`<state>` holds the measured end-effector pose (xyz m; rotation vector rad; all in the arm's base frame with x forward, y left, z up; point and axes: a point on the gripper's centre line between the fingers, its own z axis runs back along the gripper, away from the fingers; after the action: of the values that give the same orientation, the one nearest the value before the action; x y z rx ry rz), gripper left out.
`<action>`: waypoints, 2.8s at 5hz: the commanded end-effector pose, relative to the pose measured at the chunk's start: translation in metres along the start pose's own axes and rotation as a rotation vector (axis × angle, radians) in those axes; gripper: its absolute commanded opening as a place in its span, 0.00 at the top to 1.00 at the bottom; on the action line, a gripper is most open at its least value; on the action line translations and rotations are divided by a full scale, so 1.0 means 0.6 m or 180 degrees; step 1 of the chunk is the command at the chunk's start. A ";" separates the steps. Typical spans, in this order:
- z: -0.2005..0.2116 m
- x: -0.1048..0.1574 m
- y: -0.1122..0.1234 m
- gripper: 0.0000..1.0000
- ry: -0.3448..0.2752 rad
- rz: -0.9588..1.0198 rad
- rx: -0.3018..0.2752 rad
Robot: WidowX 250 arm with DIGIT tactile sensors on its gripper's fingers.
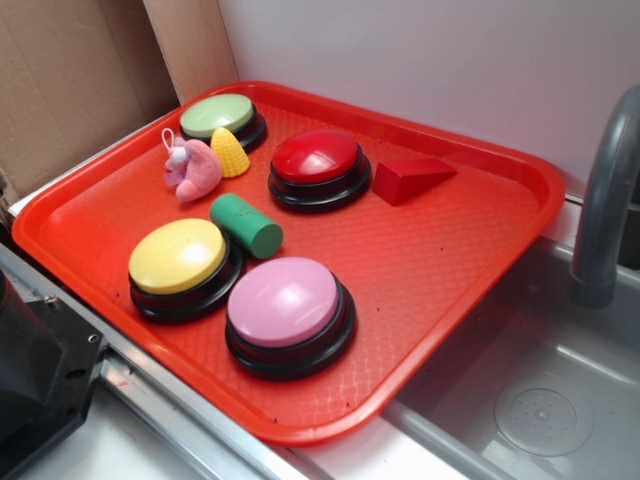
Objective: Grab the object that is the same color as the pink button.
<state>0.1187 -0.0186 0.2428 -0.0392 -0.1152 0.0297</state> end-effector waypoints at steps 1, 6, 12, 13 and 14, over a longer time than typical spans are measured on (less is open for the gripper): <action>0.000 0.000 0.000 0.00 0.0000 0.0000 0.0000; -0.211 0.149 0.151 0.00 -0.1321 0.3262 0.0457; -0.352 0.175 0.207 1.00 -0.1024 0.3217 0.0654; -0.318 0.183 0.192 1.00 -0.0915 0.2800 0.0636; -0.254 0.190 0.161 1.00 -0.0721 0.2129 0.0578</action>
<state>0.2415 0.0643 0.0820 0.1197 -0.2691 0.7140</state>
